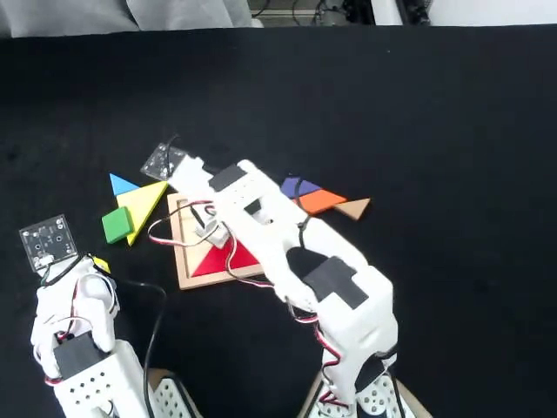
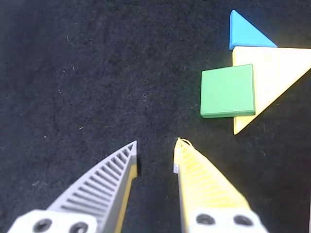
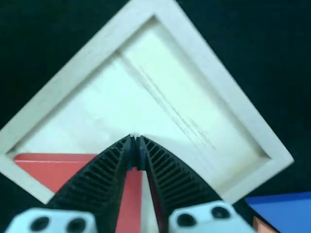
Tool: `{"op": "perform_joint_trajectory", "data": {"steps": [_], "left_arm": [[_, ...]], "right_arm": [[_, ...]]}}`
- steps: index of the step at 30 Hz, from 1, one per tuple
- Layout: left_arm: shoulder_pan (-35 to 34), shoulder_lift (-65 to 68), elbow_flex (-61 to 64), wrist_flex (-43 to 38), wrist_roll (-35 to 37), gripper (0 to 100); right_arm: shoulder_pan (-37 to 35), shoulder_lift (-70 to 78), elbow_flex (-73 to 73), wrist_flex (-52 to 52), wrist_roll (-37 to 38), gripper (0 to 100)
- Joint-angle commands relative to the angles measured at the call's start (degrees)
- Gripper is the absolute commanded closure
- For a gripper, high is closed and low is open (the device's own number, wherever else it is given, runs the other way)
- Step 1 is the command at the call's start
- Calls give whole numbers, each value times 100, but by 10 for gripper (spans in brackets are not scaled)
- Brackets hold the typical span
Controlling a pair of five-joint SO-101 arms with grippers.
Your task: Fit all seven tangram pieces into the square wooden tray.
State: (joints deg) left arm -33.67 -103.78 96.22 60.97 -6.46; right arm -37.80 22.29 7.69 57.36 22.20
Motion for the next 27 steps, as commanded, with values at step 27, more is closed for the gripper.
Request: {"op": "perform_joint_trajectory", "data": {"steps": [27], "left_arm": [[-40,-53,119,-123,-9,866]], "right_arm": [[-26,-752,-391,800,-18,987]]}}
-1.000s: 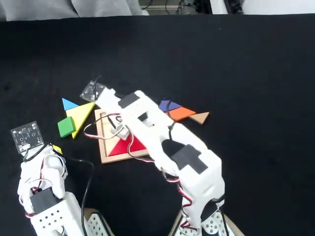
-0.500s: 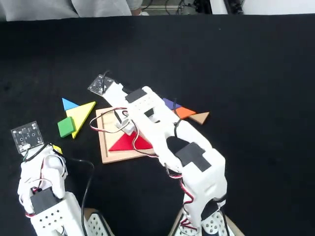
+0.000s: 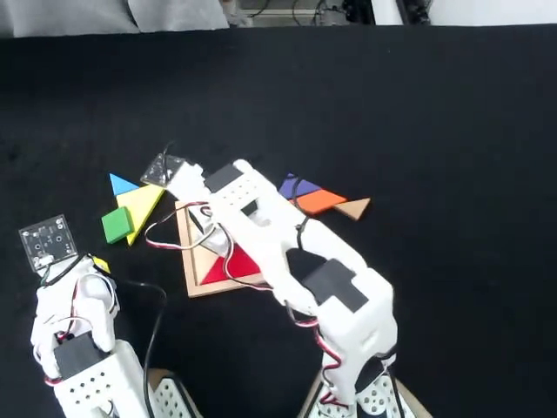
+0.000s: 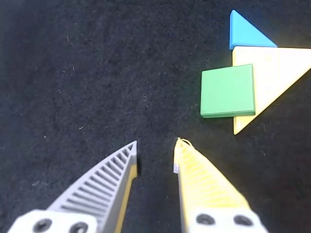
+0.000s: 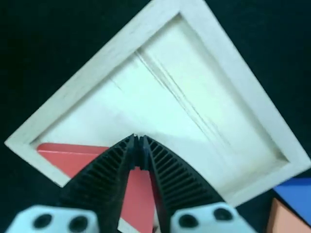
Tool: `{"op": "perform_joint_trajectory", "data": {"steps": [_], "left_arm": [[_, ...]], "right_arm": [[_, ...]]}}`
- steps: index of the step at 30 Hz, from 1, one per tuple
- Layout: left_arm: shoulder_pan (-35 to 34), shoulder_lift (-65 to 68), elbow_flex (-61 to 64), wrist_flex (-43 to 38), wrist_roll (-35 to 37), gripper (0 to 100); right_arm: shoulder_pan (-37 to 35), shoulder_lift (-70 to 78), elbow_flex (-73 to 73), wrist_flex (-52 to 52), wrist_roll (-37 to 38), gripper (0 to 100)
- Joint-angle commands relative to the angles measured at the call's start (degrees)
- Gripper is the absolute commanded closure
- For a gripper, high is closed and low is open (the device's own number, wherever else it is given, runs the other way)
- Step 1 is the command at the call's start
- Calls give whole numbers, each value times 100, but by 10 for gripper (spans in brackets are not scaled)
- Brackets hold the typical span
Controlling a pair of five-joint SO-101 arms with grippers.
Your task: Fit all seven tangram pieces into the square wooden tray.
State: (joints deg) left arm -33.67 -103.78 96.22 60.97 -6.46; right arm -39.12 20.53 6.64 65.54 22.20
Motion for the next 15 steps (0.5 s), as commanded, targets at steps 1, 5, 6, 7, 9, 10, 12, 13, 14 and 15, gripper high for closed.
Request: {"op": "perform_joint_trajectory", "data": {"steps": [1,5,6,7,9,10,12,13,14,15], "left_arm": [[-40,-53,119,-123,-9,866],[-40,-53,119,-123,-9,866],[-40,-53,119,-123,-9,866],[-40,-53,119,-123,-9,866],[-40,-53,119,-123,-9,866],[-40,-53,119,-123,-9,866],[-40,-53,119,-123,-9,866],[-40,-53,119,-123,-9,866],[-40,-53,119,-123,-9,866],[-40,-53,119,-123,-9,866]], "right_arm": [[202,-655,-303,-70,-18,987],[738,-769,-136,-967,-193,987],[844,-734,-57,-1222,-220,987],[923,-673,-22,-1407,-176,987],[1011,-532,-22,-1618,132,984],[1020,-488,-31,-1679,352,983],[1011,-374,-189,-1662,835,969],[1002,-321,-295,-1609,1020,944],[993,-259,-382,-1521,1187,907],[993,-180,-462,-1433,1319,867]]}}
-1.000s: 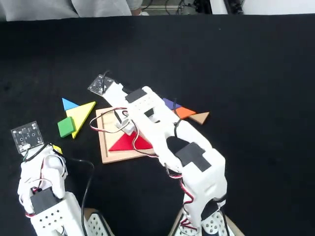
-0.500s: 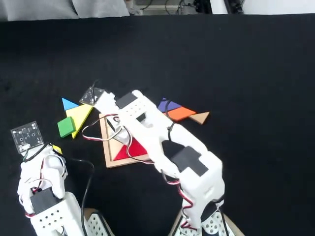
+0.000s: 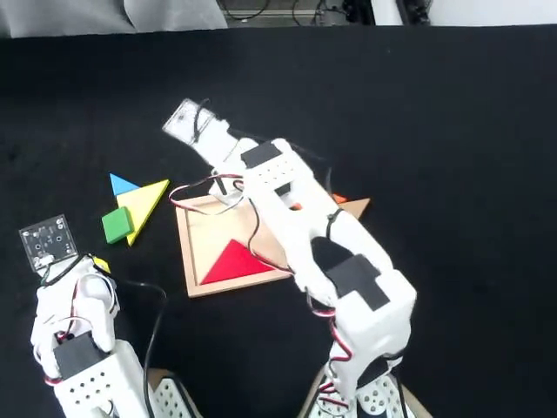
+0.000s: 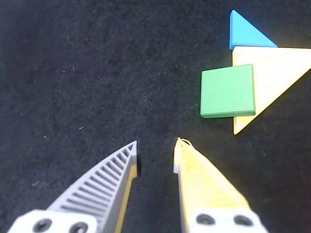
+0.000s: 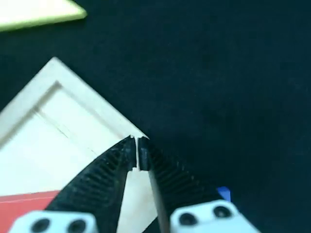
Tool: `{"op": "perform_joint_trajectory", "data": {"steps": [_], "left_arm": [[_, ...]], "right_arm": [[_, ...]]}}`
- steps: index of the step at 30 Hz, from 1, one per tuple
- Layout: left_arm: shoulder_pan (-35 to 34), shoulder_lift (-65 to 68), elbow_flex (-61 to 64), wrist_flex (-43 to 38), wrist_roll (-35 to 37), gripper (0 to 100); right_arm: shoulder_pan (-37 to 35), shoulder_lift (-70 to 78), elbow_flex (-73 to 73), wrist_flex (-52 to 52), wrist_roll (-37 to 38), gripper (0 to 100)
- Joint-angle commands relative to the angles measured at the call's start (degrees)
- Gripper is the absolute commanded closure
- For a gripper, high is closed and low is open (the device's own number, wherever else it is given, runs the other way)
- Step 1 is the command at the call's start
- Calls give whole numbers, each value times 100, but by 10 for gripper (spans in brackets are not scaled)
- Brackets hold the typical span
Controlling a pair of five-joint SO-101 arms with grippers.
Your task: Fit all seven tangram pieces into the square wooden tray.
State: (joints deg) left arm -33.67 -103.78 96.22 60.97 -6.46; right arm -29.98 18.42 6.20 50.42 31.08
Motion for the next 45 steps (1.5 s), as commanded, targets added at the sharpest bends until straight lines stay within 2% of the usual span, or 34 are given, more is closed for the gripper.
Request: {"op": "perform_joint_trajectory", "data": {"steps": [1,5,12,24,30,34,45], "left_arm": [[-40,-53,119,-123,-9,866],[-40,-53,119,-123,-9,866],[-40,-53,119,-123,-9,866],[-40,-53,119,-114,-9,866],[-40,-53,119,-114,-9,866],[-40,-53,119,-114,-9,866],[-40,-53,119,-123,-9,866]], "right_arm": [[79,119,-488,185,580,834],[9,558,-822,712,985,832],[-105,848,-1499,1389,1020,836],[-114,1648,-1903,1187,1363,838],[-114,1727,-2035,1187,1407,922],[-97,1727,-2044,1160,1407,928],[360,1745,-2281,1081,1354,928]]}}
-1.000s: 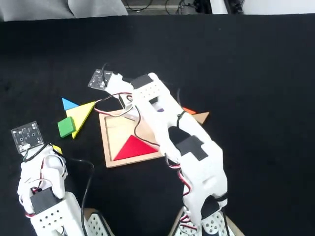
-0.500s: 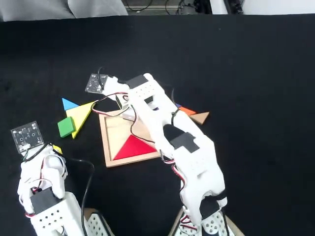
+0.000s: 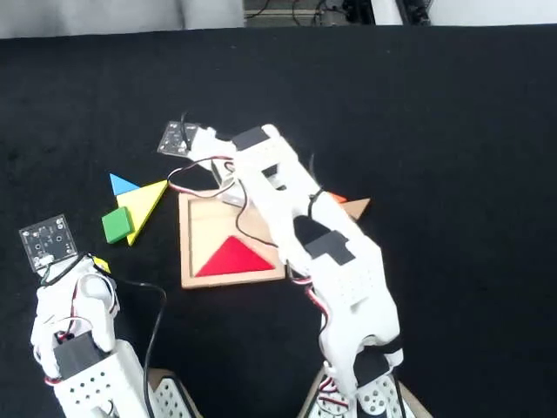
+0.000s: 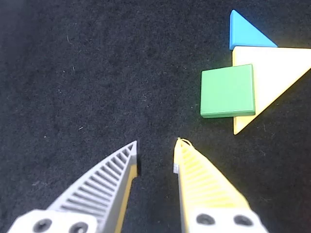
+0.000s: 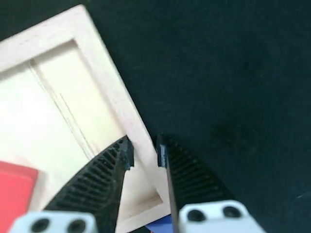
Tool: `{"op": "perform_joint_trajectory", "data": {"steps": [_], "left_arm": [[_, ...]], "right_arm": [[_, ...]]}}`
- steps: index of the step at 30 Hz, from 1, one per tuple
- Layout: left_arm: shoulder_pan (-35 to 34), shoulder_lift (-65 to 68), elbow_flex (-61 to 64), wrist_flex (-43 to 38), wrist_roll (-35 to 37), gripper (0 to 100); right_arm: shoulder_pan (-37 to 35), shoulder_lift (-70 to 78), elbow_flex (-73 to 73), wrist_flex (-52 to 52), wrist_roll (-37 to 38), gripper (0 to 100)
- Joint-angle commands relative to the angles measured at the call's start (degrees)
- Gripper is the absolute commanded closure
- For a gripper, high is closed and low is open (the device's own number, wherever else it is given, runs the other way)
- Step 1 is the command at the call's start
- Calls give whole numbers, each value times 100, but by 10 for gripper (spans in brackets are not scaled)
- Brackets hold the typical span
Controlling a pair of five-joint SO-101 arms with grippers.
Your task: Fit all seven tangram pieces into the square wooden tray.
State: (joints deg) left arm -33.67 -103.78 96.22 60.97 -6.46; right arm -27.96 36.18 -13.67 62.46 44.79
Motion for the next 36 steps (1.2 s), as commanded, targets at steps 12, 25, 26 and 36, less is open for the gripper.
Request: {"op": "perform_joint_trajectory", "data": {"steps": [12,25,26,36], "left_arm": [[-48,-53,119,-237,0,866],[268,-53,110,-299,0,865],[268,-53,110,-299,0,865],[268,-53,110,-299,0,865]], "right_arm": [[-211,-523,-338,325,-914,923],[-466,-1112,-330,721,-1143,671],[-431,-1042,-330,695,-1125,654],[-149,-1719,-400,2356,-545,881]]}}
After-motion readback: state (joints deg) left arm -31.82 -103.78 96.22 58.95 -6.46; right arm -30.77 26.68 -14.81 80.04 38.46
